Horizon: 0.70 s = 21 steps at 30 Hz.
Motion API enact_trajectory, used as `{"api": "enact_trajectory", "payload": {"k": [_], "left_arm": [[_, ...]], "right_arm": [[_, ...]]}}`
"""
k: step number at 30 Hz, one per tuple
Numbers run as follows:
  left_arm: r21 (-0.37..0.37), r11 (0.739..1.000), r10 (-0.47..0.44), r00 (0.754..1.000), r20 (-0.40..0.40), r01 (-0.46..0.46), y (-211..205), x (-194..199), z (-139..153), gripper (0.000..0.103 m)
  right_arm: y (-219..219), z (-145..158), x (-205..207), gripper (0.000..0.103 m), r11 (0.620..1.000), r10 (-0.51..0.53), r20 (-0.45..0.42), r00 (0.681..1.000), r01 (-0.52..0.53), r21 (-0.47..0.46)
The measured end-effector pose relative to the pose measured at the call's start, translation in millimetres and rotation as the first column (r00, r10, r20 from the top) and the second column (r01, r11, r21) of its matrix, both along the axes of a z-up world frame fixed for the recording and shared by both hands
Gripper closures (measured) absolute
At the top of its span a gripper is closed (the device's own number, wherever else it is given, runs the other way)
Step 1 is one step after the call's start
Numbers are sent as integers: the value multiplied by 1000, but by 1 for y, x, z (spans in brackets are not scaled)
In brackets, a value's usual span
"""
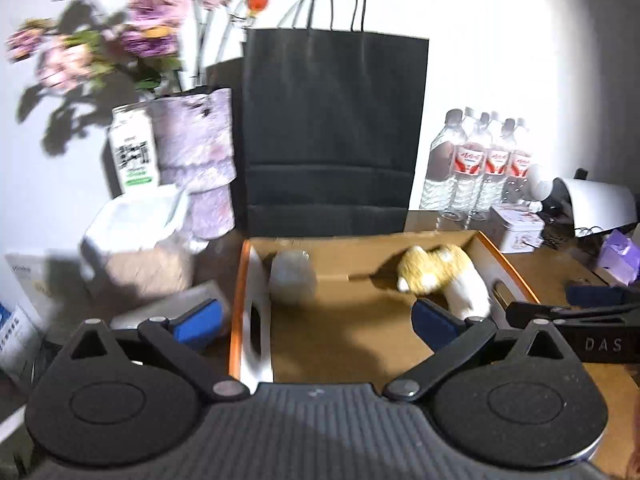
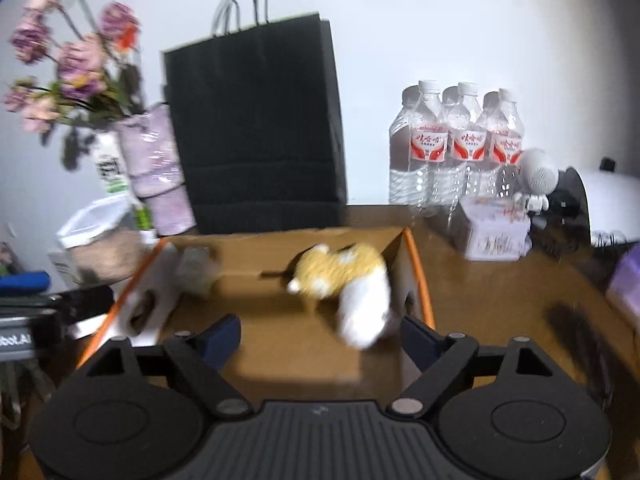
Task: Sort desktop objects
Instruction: 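Carry both items into the cardboard box and open both tools, then withdraw both tools from the box back over the table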
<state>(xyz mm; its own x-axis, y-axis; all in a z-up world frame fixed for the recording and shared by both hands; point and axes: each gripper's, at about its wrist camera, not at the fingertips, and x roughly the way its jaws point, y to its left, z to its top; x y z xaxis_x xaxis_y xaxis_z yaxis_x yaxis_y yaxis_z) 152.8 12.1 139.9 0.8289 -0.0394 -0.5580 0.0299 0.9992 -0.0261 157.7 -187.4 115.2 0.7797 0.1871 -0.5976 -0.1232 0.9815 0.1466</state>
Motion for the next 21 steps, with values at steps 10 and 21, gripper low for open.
{"api": "enact_trajectory", "payload": {"k": [10,21], "left_arm": [[-88,995,55,996,72,-49,4,-165,-71,0],[-75,997,29,996,79,-23,4,-234,-114,0]], "right_arm": [[-1,-65,-160,13,998,45,86,995,-40,-53],[-8,-91,-237,0,998,49,202,978,-40,-48]]}}
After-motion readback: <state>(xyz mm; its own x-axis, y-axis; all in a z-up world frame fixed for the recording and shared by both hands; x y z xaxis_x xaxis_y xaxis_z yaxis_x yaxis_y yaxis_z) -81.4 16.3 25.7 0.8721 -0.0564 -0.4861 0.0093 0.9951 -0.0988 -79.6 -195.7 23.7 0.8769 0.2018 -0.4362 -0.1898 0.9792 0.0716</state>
